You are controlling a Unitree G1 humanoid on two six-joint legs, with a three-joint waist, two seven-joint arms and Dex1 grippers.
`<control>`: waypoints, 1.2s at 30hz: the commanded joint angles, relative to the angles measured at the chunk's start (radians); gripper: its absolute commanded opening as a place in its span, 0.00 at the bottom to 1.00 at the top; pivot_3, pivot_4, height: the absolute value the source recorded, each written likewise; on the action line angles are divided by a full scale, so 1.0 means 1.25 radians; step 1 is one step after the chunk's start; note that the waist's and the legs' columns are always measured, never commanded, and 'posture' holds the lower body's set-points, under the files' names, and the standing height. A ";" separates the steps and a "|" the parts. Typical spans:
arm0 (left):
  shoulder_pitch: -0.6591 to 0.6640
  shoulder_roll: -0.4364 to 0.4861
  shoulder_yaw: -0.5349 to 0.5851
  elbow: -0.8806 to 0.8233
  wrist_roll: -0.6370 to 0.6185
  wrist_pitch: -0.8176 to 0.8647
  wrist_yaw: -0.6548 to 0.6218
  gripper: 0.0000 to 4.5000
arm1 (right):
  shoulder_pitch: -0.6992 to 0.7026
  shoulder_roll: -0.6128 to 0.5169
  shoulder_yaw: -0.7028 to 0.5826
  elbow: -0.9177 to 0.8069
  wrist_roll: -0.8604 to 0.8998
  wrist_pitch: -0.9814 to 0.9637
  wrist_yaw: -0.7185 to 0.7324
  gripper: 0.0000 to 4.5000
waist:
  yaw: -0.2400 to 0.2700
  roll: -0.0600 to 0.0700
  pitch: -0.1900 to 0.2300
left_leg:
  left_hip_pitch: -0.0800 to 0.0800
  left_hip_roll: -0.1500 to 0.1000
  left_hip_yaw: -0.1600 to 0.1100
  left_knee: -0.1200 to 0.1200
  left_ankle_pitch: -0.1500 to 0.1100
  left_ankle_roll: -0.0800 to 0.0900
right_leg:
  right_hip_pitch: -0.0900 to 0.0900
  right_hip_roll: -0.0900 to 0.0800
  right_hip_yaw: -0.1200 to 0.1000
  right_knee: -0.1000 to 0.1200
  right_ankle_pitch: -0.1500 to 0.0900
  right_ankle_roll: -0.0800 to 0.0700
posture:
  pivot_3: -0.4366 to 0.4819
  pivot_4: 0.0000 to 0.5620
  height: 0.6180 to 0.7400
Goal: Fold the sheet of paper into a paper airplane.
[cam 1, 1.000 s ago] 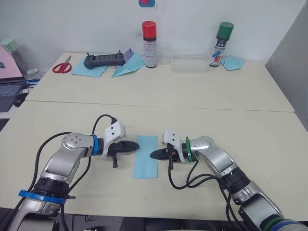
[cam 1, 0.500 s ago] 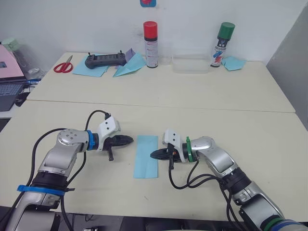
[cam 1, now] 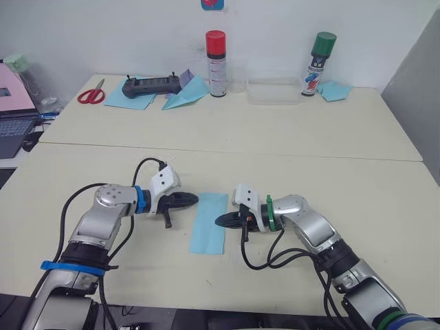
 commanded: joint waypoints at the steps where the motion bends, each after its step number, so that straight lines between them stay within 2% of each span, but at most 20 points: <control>1: -0.016 0.009 0.017 -0.001 -0.008 -0.007 -0.009 0.01 | 0.016 -0.020 -0.014 0.018 -0.020 0.025 -0.033 0.00 | 0.000 0.000 0.000 | 0.000 0.000 0.000 0.000 0.000 0.000 | 0.000 0.000 0.000 0.000 0.000 0.000 | 0.48 0.27 1.00; 9: 0.000 0.038 0.015 0.011 0.001 -0.023 -0.026 0.01 | 0.023 -0.022 -0.013 0.009 -0.018 0.031 -0.037 0.00 | 0.001 0.000 0.000 | 0.000 0.000 0.000 0.000 0.000 0.000 | 0.000 0.000 0.000 0.000 0.000 0.000 | 0.48 0.27 1.00; 19: -0.003 -0.005 -0.004 -0.001 0.010 -0.020 -0.002 0.01 | 0.019 -0.021 -0.013 0.011 -0.017 0.033 -0.036 0.00 | 0.001 0.000 0.000 | 0.000 0.000 0.000 0.000 0.000 0.000 | 0.000 0.000 0.000 0.000 0.000 0.000 | 0.48 0.27 1.00; 36: -0.025 -0.004 0.012 -0.018 -0.014 0.006 -0.013 0.01 | 0.032 -0.028 -0.013 -0.001 -0.011 0.037 -0.045 0.00 | 0.001 0.000 0.000 | 0.000 0.000 0.000 0.000 0.000 0.000 | 0.000 0.000 0.000 0.000 0.000 0.000 | 0.48 0.27 1.00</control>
